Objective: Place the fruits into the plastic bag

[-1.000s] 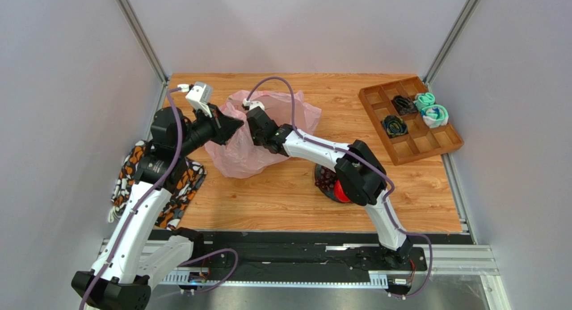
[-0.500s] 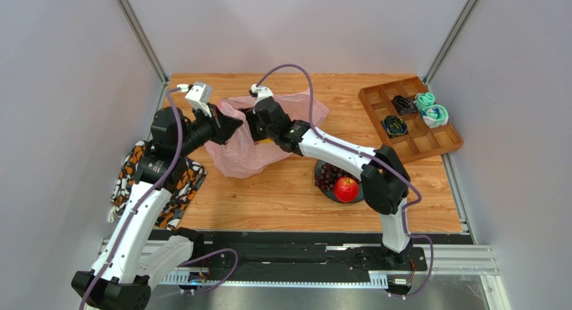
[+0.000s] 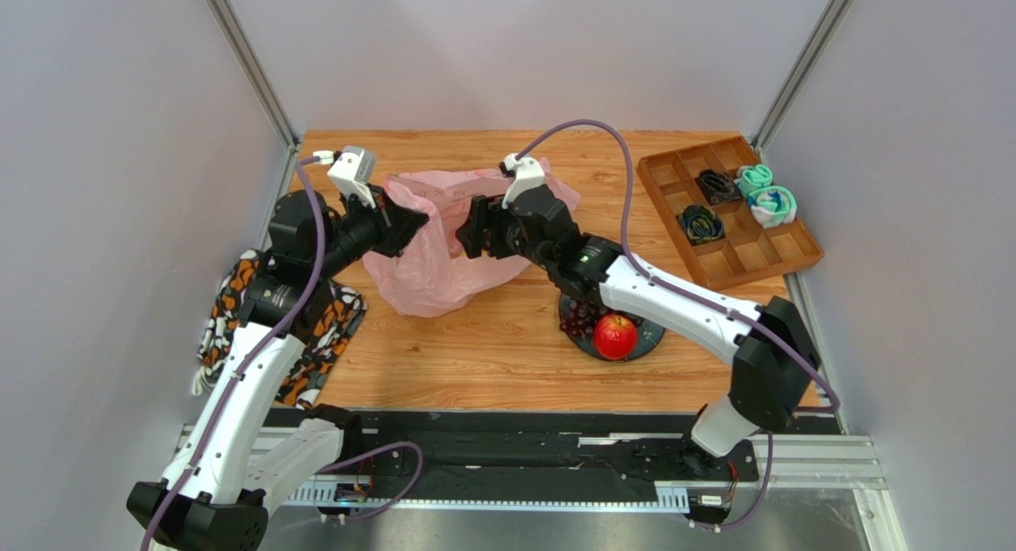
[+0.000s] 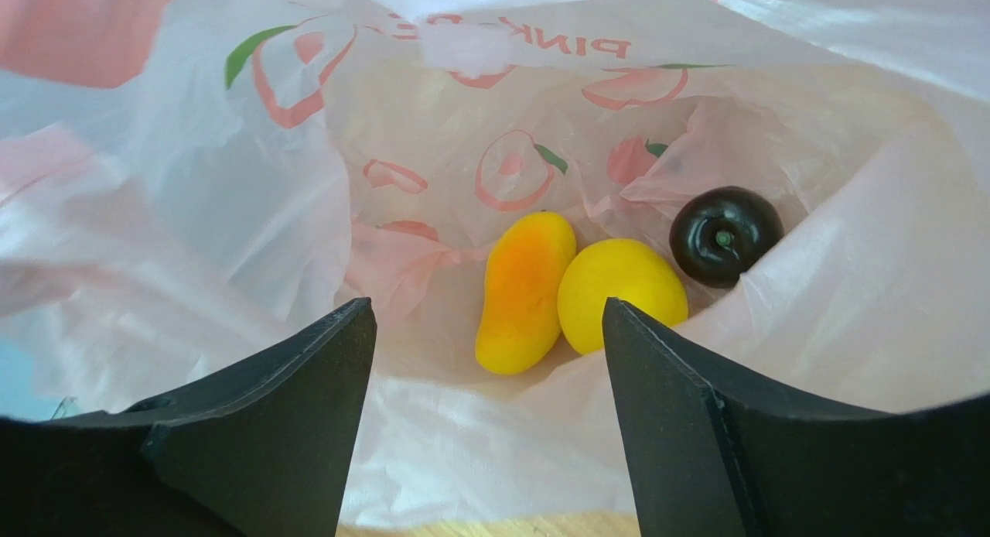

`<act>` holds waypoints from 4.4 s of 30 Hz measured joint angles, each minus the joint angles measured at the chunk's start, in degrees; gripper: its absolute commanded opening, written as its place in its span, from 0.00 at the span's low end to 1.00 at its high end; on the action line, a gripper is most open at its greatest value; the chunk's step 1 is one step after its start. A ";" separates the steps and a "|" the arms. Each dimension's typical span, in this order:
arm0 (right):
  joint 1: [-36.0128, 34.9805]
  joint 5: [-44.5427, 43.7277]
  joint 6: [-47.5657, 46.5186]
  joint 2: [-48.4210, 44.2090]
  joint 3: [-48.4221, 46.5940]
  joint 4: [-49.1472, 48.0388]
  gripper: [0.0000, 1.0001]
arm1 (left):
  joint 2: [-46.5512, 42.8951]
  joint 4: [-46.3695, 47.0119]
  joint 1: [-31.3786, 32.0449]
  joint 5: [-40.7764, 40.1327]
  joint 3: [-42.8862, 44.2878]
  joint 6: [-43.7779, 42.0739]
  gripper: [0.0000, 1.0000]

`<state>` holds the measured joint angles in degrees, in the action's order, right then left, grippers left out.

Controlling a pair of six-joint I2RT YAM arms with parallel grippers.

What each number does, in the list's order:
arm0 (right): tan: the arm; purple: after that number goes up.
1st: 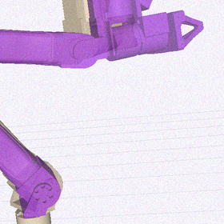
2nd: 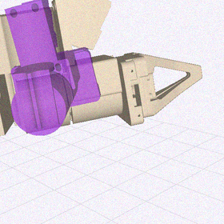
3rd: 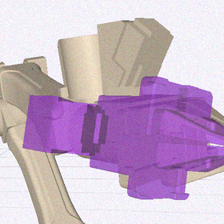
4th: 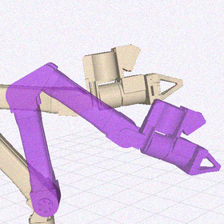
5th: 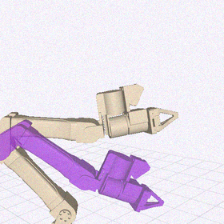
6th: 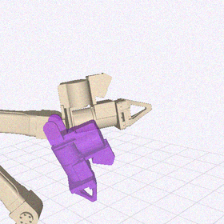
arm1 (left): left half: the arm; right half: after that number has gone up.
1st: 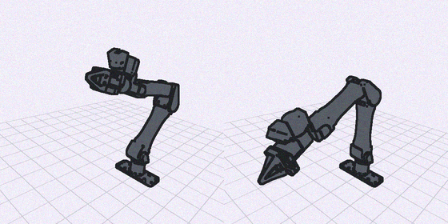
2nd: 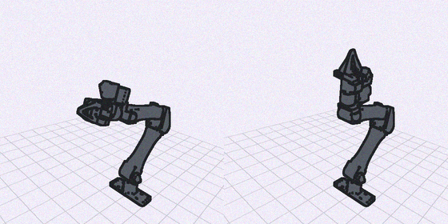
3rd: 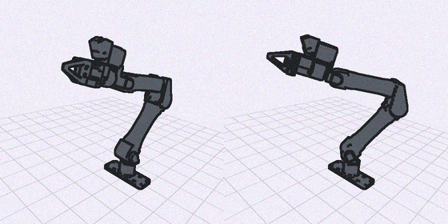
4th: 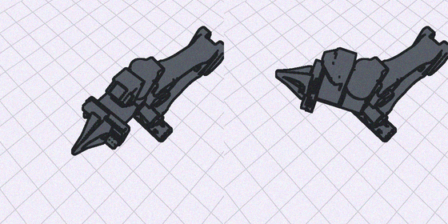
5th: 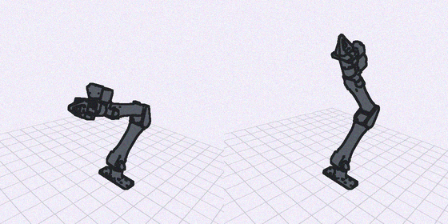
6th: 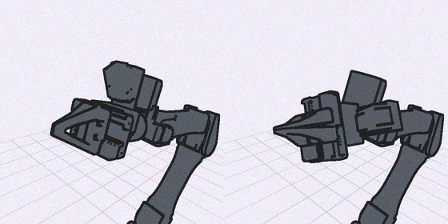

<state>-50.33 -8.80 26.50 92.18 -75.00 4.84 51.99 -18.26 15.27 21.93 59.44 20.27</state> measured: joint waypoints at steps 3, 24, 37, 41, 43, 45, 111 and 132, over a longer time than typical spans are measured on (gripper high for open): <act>0.00 0.39 -0.09 -4.35 3.15 -0.28 0.75 | 0.00 -0.09 0.00 -0.04 0.00 0.00 0.00; 5.40 -11.93 4.04 -22.21 18.32 23.71 0.57 | 0.00 -0.42 0.00 -0.07 0.02 0.02 0.00; 9.68 -4.85 6.75 -22.36 24.72 26.25 0.48 | 0.00 -0.59 0.00 -0.07 0.33 0.02 0.00; 10.03 -3.34 6.93 -22.36 24.83 26.21 0.46 | 0.00 -0.61 0.00 -0.07 0.33 0.02 0.00; 10.03 -2.80 6.97 -22.36 24.98 26.18 0.45 | 0.00 -0.61 0.00 -0.07 0.33 0.02 0.00; 10.03 -2.47 7.08 -22.36 25.40 26.18 0.44 | 0.00 -0.61 0.00 -0.07 0.33 0.02 0.00; 14.29 0.00 6.86 -26.27 24.65 28.79 0.01 | 0.00 -0.63 0.00 -0.13 0.33 0.02 0.00; 14.80 -1.57 6.51 -34.07 21.73 29.99 0.00 | 0.00 -0.63 0.00 -0.26 0.33 0.02 0.00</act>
<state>-35.53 -10.37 33.01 58.11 -53.28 34.83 51.99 -18.90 15.27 21.67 59.77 20.29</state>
